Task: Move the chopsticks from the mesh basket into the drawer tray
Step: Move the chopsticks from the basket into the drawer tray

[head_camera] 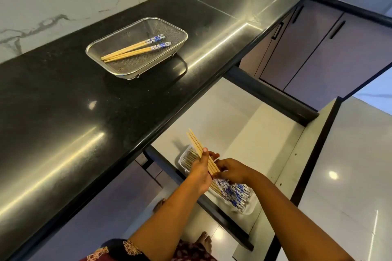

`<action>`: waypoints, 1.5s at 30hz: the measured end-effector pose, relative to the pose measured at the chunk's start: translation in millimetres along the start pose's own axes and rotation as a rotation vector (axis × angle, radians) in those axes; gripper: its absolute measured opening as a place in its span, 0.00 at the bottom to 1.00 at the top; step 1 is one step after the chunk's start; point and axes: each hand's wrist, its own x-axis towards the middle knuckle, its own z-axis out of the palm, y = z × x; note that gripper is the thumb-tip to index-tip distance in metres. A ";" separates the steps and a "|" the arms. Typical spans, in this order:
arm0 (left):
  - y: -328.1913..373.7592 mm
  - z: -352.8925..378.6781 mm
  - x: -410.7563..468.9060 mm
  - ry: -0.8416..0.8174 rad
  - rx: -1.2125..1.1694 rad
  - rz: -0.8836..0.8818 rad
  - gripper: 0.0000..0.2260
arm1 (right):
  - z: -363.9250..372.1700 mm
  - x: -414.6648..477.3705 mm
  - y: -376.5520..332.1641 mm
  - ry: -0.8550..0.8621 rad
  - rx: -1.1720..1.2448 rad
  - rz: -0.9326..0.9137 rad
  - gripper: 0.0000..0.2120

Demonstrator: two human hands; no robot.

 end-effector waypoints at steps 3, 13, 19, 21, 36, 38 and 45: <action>4.9 -2.5 7.1 0.075 0.134 0.080 0.06 | 0.7 2.6 10.8 -0.001 -0.183 0.030 0.04; 47.2 -59.1 14.8 0.170 1.344 0.648 0.18 | 26.0 16.6 27.6 -0.028 -0.543 0.218 0.19; 40.2 -67.3 8.3 0.103 1.344 0.564 0.19 | 39.8 18.0 27.1 -0.063 -0.567 0.145 0.24; 41.5 -66.3 8.0 0.097 1.351 0.565 0.18 | 42.6 18.2 26.8 -0.039 -0.580 0.108 0.22; 45.6 -58.3 7.7 0.106 1.421 0.528 0.17 | 46.5 18.6 34.0 0.085 -0.587 0.146 0.09; 44.9 -60.0 10.1 0.118 1.442 0.519 0.18 | 44.1 17.1 34.6 0.069 -0.636 0.152 0.08; 41.6 -71.4 17.2 0.095 1.633 0.519 0.25 | 44.1 20.9 30.5 0.051 -0.673 0.167 0.09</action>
